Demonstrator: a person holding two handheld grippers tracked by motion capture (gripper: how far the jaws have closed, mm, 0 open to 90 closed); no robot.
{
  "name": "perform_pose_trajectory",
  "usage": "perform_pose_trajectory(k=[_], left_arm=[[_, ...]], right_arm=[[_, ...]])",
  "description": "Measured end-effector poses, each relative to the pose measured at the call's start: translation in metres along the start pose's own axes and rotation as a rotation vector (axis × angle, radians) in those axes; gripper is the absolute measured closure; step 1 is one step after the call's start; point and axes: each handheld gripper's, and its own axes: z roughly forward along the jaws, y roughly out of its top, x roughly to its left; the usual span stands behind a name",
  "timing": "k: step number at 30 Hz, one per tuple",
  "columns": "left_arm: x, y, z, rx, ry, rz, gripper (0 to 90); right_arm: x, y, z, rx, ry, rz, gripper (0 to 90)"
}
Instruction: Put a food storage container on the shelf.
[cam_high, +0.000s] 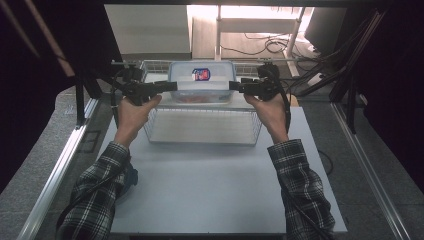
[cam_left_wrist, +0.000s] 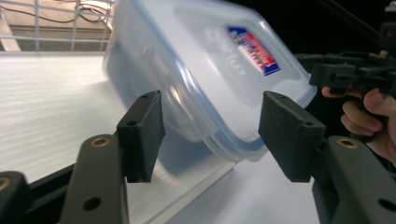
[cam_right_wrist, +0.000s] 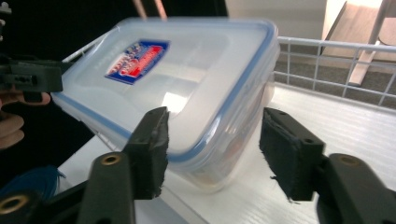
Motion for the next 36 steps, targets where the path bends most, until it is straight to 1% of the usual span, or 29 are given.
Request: perform_pose_trajectory(k=[1,2,4,8,10,13,16,20,23,27,28,29,30,31,32,33,34,35,36], left_arm=[[0.0,0.0,0.0,0.0,0.0,0.0,39.9],[-0.001,0.001,0.0,-0.002,0.017,0.016,39.9],[-0.001,0.001,-0.001,-0.003,0.019,0.023,39.9],[-0.001,0.0,-0.001,-0.011,0.016,0.015,40.5],[0.0,0.001,-0.002,-0.011,0.025,0.023,40.7],[0.0,0.001,-0.002,-0.01,0.023,0.023,40.9],[0.0,0.001,-0.001,-0.014,0.029,0.03,40.9],[0.001,0.001,-0.001,-0.016,0.022,0.027,40.9],[0.002,0.001,-0.001,-0.016,0.02,0.027,40.7],[0.001,0.001,-0.001,-0.015,0.024,0.028,40.2],[0.001,0.001,-0.001,-0.015,0.024,0.028,39.3],[-0.001,0.002,-0.001,-0.012,0.047,0.036,37.9],[-0.003,0.003,-0.002,-0.009,0.068,0.056,36.3],[-0.003,0.003,-0.002,-0.009,0.068,0.056,34.4],[-0.008,0.003,-0.005,-0.005,0.086,0.1,32.4],[-0.008,0.003,-0.005,-0.005,0.086,0.1,30.5],[-0.01,0.002,-0.006,-0.005,0.083,0.109,29.1],[-0.012,0.001,-0.008,-0.004,0.075,0.116,27.3],[-0.014,0.0,-0.01,0.002,0.066,0.124,27.3]], right_arm=[[0.0,0.0,0.0,-0.002,0.005,0.005,47.8],[0.0,0.0,0.0,0.0,0.016,0.012,49.1],[0.001,0.0,0.001,0.001,0.016,0.011,50.3],[0.003,-0.001,0.0,0.004,0.021,0.014,51.0],[0.004,-0.001,-0.001,0.007,0.031,0.017,51.1],[0.005,-0.002,-0.001,0.007,0.028,0.009,50.8],[0.006,-0.002,0.0,0.009,0.031,0.021,50.6],[0.006,-0.002,-0.001,0.014,0.03,0.033,51.4],[0.007,-0.002,-0.003,0.02,0.032,0.033,51.8],[0.008,-0.005,-0.005,0.016,0.04,0.03,50.9],[0.007,-0.005,-0.005,0.015,0.042,0.034,49.2],[0.007,-0.005,-0.005,0.012,0.036,0.031,46.7],[0.007,-0.005,-0.005,0.011,0.028,0.022,45.2],[0.007,-0.005,-0.006,0.012,0.02,0.017,43.7],[0.007,-0.005,-0.006,0.01,0.018,0.009,41.7],[0.007,-0.005,-0.006,0.01,0.018,0.009,41.7],[0.006,-0.005,-0.009,0.004,0.026,-0.017,37.2],[0.006,-0.005,-0.011,0.001,0.026,-0.027,34.8],[0.006,-0.005,-0.011,0.001,0.026,-0.027,34.8]])
